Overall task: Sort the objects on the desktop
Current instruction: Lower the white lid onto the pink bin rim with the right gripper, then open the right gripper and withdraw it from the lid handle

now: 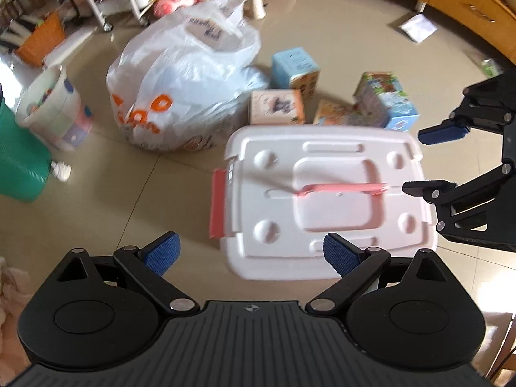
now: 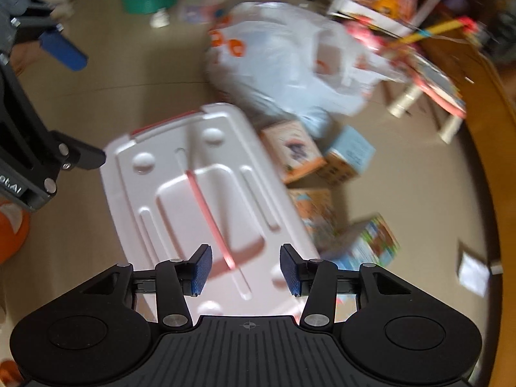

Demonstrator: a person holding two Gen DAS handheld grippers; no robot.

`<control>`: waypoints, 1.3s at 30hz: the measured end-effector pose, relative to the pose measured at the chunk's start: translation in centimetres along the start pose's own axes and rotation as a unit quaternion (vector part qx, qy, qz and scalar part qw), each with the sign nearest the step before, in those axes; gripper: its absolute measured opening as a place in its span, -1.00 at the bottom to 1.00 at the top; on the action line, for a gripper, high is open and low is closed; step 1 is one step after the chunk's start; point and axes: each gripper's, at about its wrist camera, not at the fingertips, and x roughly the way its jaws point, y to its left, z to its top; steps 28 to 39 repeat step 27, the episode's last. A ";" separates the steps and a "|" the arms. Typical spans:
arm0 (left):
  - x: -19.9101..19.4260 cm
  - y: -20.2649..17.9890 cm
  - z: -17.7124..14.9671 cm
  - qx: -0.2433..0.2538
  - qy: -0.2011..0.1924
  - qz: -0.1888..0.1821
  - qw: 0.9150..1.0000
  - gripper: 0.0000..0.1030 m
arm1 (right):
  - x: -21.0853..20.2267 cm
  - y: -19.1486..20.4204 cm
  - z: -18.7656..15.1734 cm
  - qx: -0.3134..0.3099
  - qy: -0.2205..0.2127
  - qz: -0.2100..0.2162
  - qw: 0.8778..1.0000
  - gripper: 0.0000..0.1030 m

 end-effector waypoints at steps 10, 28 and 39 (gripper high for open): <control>-2.2 -2.9 -0.3 0.018 -0.038 0.008 0.999 0.90 | -4.0 0.4 -4.8 0.183 -0.041 -0.067 0.980 0.01; -6.0 -6.5 -4.8 0.045 -0.081 0.024 0.995 0.96 | -7.1 6.4 -17.9 0.400 -0.126 -0.119 0.900 0.17; -6.0 -6.5 -4.8 0.045 -0.081 0.024 0.995 0.96 | -7.1 6.4 -17.9 0.400 -0.126 -0.119 0.900 0.17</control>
